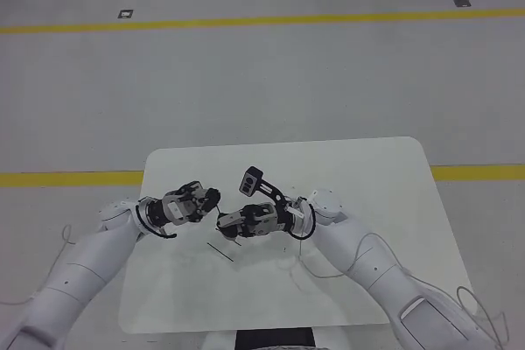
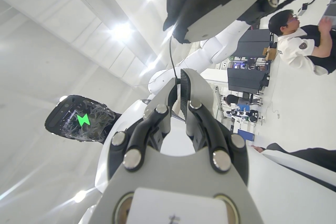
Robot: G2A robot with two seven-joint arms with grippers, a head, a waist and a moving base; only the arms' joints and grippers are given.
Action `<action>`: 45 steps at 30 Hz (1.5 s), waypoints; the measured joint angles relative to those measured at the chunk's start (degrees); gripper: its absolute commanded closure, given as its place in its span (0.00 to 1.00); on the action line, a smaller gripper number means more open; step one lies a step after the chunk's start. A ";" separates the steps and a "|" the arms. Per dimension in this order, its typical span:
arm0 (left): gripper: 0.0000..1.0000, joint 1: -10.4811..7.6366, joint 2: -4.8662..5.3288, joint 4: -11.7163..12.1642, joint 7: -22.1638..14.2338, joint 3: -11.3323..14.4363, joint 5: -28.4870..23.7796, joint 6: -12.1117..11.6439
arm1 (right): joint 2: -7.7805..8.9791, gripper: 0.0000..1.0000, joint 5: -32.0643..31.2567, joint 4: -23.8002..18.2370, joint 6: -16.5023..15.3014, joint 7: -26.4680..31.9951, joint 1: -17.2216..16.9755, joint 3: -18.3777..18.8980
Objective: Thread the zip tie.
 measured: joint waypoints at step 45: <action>1.00 -1.10 1.81 -0.80 0.00 2.80 -1.52 -3.03 | -0.57 0.00 -0.48 0.71 0.36 -0.43 -0.82 1.80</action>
